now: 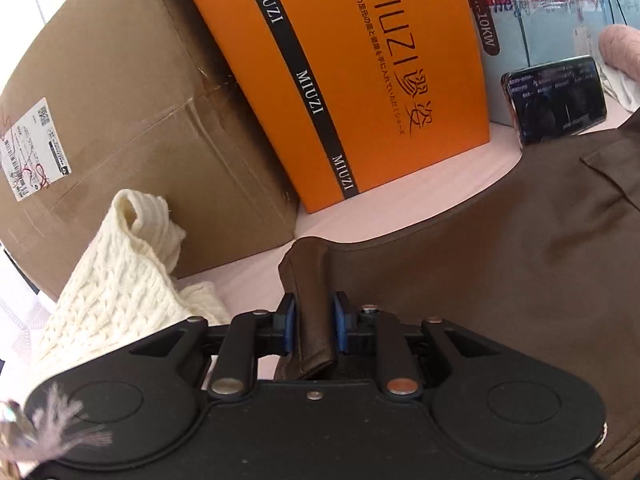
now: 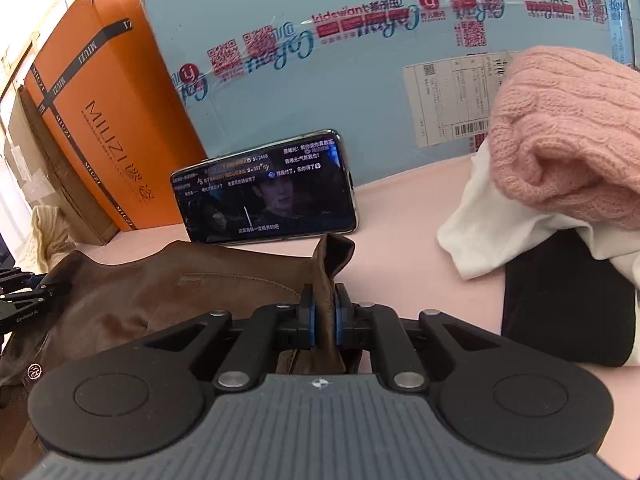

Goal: Fold clothes

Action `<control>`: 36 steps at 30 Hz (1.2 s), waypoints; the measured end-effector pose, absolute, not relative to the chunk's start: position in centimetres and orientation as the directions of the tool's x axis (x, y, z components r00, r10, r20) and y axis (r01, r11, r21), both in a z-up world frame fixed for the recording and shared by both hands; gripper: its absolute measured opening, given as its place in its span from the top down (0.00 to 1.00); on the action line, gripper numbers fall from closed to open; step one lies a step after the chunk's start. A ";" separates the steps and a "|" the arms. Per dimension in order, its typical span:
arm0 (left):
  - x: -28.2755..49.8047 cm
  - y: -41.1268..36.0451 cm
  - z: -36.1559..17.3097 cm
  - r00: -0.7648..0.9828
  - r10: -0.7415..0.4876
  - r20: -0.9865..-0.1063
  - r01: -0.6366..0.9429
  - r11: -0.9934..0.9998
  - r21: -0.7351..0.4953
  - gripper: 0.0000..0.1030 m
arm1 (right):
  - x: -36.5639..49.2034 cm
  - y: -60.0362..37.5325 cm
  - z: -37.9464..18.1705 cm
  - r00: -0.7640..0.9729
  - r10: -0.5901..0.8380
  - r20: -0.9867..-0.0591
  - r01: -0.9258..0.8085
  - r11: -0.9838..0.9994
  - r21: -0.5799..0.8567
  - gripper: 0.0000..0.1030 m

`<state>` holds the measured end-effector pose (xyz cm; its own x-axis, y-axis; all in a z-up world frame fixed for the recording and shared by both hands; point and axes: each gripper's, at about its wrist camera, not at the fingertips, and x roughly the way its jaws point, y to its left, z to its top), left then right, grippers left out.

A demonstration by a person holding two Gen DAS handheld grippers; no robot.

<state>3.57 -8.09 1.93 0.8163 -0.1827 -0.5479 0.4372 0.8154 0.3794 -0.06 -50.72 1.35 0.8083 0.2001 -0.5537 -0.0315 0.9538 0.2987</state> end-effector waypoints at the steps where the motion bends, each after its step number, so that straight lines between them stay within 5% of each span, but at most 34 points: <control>1: 3.4 -7.9 2.3 0.826 -0.175 -0.535 0.420 0.824 0.380 0.58 | 0.0 -50.7 1.3 0.806 0.198 -0.558 -0.035 0.957 0.290 0.92; 4: 2.3 -7.0 4.2 0.862 -0.176 -0.475 0.377 0.850 0.369 0.37 | -0.2 -50.9 1.6 0.804 0.181 -0.567 -0.030 0.964 0.265 0.83; 6: 0.5 -6.2 5.7 0.874 -0.223 -0.432 0.389 0.854 0.345 0.26 | -0.6 -51.1 1.9 0.806 0.140 -0.575 -0.005 0.973 0.230 0.43; 8: -1.6 -5.7 6.8 0.866 -0.293 -0.404 0.431 0.847 0.310 0.15 | -1.8 -51.5 2.5 0.811 0.084 -0.578 0.026 0.984 0.179 0.29; 14: -8.3 -4.7 7.1 0.660 -0.636 -0.400 0.732 0.663 0.154 0.10 | -8.3 -52.9 4.0 0.834 0.124 -0.538 -0.015 0.979 0.202 0.30; 26: -11.9 -5.2 1.5 0.614 -0.533 -0.583 0.709 0.696 0.110 0.10 | -20.5 -51.2 3.5 0.798 0.242 -0.552 -0.019 0.926 0.378 0.31; 31: -12.1 -4.1 0.5 0.626 -0.504 -0.595 0.671 0.737 0.082 0.08 | -22.2 -49.1 2.6 0.748 0.250 -0.615 -0.026 0.937 0.349 0.47; 36: -12.0 -3.4 0.4 0.650 -0.480 -0.589 0.631 0.773 0.066 0.08 | -22.8 -46.8 2.4 0.762 0.192 -0.619 -0.061 0.972 0.226 0.92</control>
<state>-11.98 -3.40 0.42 0.6497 -0.4804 -0.5891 0.6312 0.7728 0.0659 -22.75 -46.80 2.42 0.7619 0.1917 -0.6187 -0.0614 0.9723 0.2256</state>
